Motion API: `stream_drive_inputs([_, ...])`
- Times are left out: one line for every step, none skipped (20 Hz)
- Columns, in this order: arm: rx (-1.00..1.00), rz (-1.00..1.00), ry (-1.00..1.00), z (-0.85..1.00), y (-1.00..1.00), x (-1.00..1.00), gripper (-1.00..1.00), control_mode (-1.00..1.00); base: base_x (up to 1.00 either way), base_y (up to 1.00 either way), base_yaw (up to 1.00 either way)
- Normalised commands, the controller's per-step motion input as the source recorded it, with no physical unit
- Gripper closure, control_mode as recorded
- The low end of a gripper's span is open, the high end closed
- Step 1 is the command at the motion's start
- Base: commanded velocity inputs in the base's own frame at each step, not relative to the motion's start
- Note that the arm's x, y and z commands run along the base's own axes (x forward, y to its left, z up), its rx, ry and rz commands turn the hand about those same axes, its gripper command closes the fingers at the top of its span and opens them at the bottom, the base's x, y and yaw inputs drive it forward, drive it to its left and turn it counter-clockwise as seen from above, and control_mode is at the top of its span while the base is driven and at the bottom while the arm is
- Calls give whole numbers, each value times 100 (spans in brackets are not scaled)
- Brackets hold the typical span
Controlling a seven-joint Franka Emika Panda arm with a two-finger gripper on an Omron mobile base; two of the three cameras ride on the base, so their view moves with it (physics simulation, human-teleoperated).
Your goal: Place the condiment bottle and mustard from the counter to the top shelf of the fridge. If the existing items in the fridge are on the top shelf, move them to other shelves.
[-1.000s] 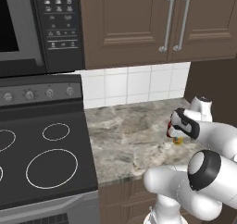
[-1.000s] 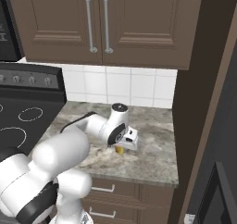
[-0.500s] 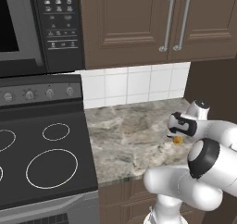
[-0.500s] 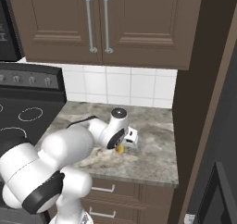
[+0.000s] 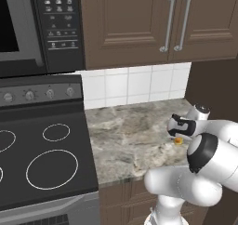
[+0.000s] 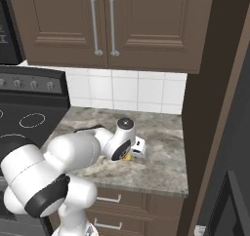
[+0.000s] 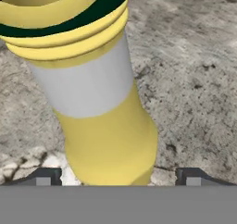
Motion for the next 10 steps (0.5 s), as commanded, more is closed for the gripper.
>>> stream_drive_inputs([0, 0, -9, -1, 0, 6, 100, -100, 0, 0, 0])
stream_drive_inputs([0, 0, -11, -3, 0, 10, 100, -100, 0, 0, 0])
stream_drive_inputs([0, 0, -9, -4, 0, 9, 100, -100, 0, 0, 0])
stream_drive_inputs([0, 0, -3, -1, 0, 3, 100, -100, 0, 0, 0])
stream_drive_inputs([0, 0, 0, 0, 0, 0, 100, -100, 0, 0, 0])
stream_drive_inputs([0, 0, 0, 0, 0, 0, 100, -100, 0, 0, 0])
stream_drive_inputs([0, 0, 0, 0, 0, 0, 100, -100, 0, 0, 0])
stream_drive_inputs([0, 0, 0, 0, 0, 0, 100, -100, 0, 0, 0])
stream_drive_inputs([0, 0, 0, 0, 0, 0, 100, -100, 0, 0, 0])
stream_drive_inputs([0, 0, 0, 0, 0, 0, 100, -100, 0, 0, 0])
